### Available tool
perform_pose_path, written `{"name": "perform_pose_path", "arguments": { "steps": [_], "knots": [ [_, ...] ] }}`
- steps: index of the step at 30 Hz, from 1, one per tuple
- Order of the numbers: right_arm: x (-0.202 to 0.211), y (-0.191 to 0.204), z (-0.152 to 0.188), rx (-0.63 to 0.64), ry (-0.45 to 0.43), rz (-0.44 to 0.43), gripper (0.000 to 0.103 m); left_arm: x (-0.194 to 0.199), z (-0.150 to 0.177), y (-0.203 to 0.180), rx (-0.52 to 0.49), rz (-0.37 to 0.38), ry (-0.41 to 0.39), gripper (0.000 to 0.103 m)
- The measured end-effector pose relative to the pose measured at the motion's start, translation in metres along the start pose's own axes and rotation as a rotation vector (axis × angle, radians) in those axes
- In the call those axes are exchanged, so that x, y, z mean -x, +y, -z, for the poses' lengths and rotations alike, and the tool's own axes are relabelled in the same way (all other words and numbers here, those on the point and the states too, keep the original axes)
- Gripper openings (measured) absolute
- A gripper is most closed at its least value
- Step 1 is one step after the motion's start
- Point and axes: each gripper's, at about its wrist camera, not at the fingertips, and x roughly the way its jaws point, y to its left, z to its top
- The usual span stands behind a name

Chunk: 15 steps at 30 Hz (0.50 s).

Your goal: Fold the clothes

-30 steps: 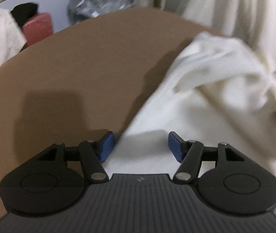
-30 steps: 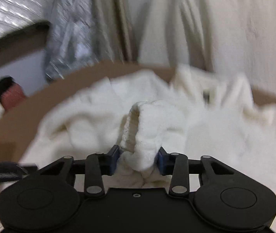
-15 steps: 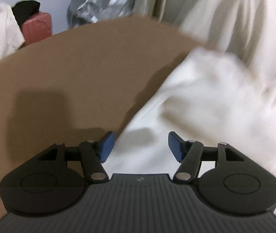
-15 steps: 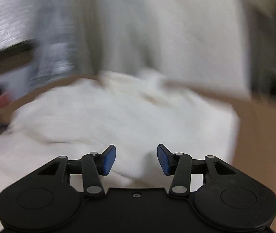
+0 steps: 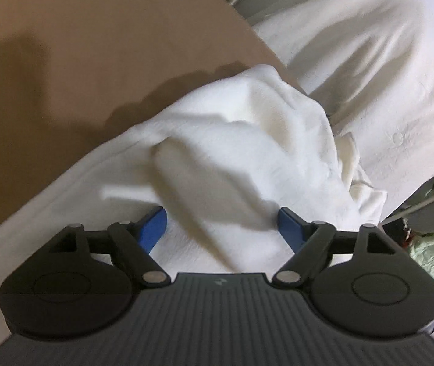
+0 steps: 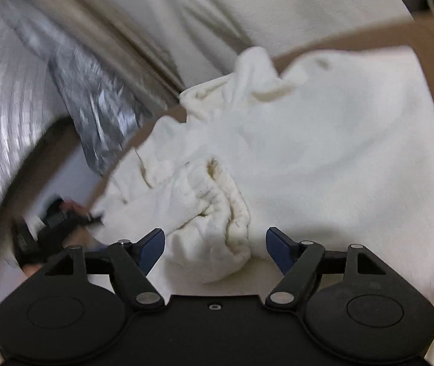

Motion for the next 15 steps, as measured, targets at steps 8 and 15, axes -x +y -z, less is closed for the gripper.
{"name": "perform_pose_path", "arguments": {
  "steps": [8,15],
  "knots": [
    [0.013,0.034,-0.004,0.296,-0.251,-0.168,0.012,0.037,-0.013,-0.003,-0.042,-0.041,-0.039,0.005],
    [0.037,0.066,0.026,0.549,0.265,-0.396,0.019,0.025,-0.015,0.033,0.003,-0.142,0.108,0.006]
  ]
}}
